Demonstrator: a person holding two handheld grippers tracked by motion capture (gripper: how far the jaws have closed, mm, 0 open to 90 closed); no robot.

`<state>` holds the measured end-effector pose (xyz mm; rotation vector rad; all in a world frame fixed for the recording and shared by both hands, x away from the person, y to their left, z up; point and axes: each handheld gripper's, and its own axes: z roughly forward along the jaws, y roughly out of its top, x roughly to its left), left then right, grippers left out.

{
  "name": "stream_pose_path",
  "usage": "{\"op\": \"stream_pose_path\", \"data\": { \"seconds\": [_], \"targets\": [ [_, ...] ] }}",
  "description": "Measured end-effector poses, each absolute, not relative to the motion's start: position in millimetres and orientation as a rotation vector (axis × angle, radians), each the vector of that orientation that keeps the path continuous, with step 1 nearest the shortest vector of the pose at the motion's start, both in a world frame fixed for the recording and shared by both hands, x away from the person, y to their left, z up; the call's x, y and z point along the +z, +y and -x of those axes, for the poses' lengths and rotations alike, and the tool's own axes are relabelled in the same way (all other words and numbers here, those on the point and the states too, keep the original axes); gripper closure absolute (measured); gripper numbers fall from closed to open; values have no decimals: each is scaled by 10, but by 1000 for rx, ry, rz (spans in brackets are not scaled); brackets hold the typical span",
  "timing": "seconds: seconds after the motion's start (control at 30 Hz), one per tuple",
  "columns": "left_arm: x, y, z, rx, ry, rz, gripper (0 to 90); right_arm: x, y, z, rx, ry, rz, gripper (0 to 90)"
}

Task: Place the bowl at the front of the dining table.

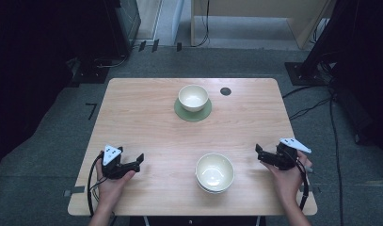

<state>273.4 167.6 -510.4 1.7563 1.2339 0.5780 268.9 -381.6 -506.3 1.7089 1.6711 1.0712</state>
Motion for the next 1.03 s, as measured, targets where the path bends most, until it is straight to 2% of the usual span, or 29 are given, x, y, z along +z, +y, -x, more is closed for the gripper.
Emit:
{"op": "stream_pose_path", "data": {
  "seconds": [0.97,1.0,1.03],
  "targets": [
    [-5106,1672,-2733,582,1238,-1757,68,-5237,-4209,-2215,914,1717,-1776,6],
    [-5107,1674,-2732,582,1239,-1753,68,-5243,-4205,-2211,871,1740,-1773,48],
    [-5106,1680,-2731,580,1241,-1750,68,-5244,-4186,-2201,811,1732,-1772,166]
  ]
}}
